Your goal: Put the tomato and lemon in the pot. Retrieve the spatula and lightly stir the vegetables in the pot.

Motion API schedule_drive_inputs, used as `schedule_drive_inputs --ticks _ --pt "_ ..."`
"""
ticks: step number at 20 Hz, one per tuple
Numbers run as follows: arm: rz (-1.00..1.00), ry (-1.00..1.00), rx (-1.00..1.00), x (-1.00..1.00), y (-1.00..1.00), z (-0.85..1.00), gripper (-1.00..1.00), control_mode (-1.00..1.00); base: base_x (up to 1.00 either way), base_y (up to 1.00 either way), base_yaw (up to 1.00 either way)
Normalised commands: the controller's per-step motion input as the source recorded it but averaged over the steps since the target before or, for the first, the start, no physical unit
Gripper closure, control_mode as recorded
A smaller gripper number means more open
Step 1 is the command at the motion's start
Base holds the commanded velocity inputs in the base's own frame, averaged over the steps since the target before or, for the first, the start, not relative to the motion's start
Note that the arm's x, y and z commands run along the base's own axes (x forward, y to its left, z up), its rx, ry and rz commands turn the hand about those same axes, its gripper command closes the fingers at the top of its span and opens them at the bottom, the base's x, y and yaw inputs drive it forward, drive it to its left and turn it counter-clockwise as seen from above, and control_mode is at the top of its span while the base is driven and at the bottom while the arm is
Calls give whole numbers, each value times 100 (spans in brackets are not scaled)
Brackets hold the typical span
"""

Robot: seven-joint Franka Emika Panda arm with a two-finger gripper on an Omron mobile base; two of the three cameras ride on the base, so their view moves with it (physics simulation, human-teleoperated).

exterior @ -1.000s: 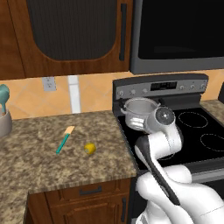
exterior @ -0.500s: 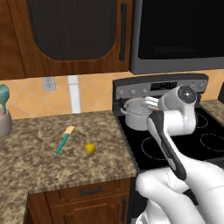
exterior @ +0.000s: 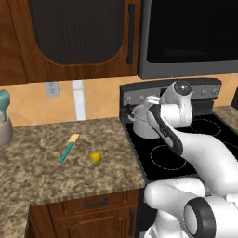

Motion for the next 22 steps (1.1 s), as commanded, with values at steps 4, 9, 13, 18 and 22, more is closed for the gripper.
schedule_drive_inputs --ticks 4,9,13,18,22 --pt "0 7 -6 49 -12 -54 100 -100 0 0 0" --pt "0 1 -7 47 -13 -37 100 -100 0 0 0" --pt "0 0 -5 54 -6 -18 100 -100 0 0 0" --pt "0 0 -1 64 -8 -28 100 -100 0 0 0" --pt "0 7 0 58 -18 -32 100 -100 0 0 0"
